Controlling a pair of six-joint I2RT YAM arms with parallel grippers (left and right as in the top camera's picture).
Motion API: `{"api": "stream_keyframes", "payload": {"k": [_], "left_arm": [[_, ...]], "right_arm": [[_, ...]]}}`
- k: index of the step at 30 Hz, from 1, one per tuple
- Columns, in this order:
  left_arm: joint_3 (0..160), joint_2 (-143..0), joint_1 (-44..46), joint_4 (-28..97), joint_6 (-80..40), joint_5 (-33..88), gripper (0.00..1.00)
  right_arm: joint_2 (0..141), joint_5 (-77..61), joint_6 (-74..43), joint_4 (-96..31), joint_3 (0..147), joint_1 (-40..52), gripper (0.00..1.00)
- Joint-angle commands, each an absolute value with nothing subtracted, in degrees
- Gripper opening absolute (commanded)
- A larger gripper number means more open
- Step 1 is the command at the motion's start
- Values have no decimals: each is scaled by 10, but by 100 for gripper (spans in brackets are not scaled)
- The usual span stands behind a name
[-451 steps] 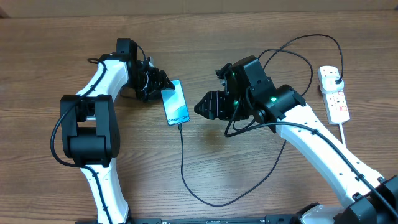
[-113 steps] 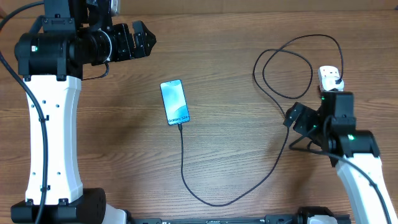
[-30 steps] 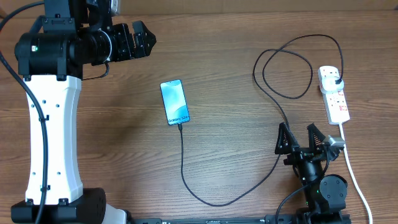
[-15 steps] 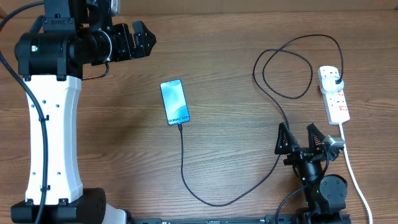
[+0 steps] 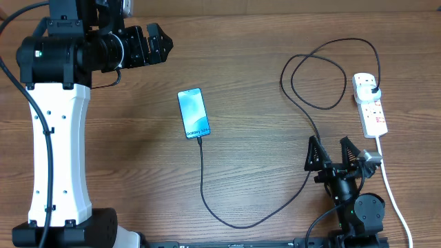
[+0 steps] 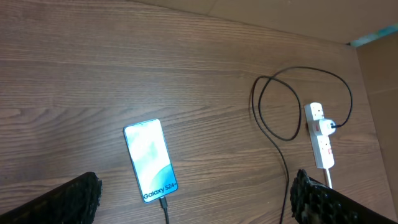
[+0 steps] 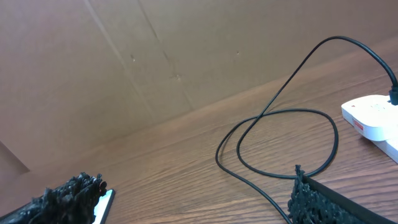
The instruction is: Plug charger to phone and switch on socket
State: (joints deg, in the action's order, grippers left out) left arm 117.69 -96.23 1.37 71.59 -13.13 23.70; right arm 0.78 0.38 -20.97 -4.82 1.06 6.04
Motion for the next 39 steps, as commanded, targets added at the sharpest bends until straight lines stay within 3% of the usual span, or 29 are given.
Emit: {"api": "stream_keyframes", "payload": {"k": [1,12,22,33,39], "left_arm": [[1178,-963,9,716,-124,234,100],[1126,-892,8,715,-124,233,100],[854,-700,8,716,-121,229,99],[592,-502,8,711,-114,128,100],[484,-399,8,617,-114,120,100]], "right_arm": [[2,3,-208,-47,4,63,100],[2,3,-208,-47,4,63,100],[2,3,-208,-47,4,63,100],[2,3,-208,-47,4,63,100],[2,3,-208,-47,4,63,100]]}}
